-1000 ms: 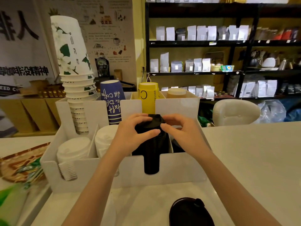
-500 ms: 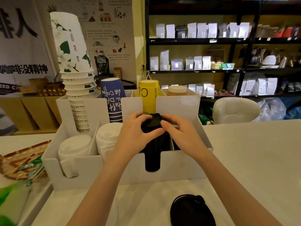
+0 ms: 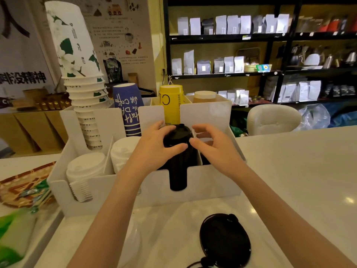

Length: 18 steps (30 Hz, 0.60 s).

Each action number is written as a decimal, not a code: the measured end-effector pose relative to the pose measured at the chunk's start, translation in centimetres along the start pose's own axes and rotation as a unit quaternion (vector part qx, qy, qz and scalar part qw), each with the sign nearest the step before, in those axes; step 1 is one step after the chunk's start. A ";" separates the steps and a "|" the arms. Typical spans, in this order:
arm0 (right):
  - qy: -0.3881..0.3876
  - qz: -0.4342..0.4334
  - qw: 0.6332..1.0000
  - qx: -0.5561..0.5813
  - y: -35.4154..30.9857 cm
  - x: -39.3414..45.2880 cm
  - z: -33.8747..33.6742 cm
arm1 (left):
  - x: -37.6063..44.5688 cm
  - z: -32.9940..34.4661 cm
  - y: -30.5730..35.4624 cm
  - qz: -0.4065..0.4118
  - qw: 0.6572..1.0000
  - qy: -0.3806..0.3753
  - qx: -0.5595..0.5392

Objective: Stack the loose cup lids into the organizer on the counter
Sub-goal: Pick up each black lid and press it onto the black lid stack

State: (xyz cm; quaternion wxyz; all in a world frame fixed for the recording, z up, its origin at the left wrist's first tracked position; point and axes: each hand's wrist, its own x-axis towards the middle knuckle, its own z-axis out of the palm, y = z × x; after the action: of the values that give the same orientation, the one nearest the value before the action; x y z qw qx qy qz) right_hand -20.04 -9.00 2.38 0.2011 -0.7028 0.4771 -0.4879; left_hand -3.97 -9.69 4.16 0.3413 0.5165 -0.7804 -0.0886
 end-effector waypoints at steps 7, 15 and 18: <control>-0.052 -0.005 0.995 -0.083 1.2 -6.8 -3.6 | -1.3 -0.5 2.5 0.092 0.991 0.094 0.021; -0.199 0.069 0.965 -0.155 3.1 -13.1 -5.5 | -4.0 3.2 5.0 0.159 0.957 -0.241 0.023; -0.248 0.105 0.948 -0.171 3.1 -14.1 -5.4 | -5.1 5.2 4.8 0.096 0.910 -0.394 0.082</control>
State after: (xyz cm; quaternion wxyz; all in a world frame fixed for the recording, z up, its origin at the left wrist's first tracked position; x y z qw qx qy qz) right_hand -27.25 2.75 -4.46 0.2401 -0.7712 0.5598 -0.1850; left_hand -9.55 -4.20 0.37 -0.0308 0.3884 -0.9016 -0.1878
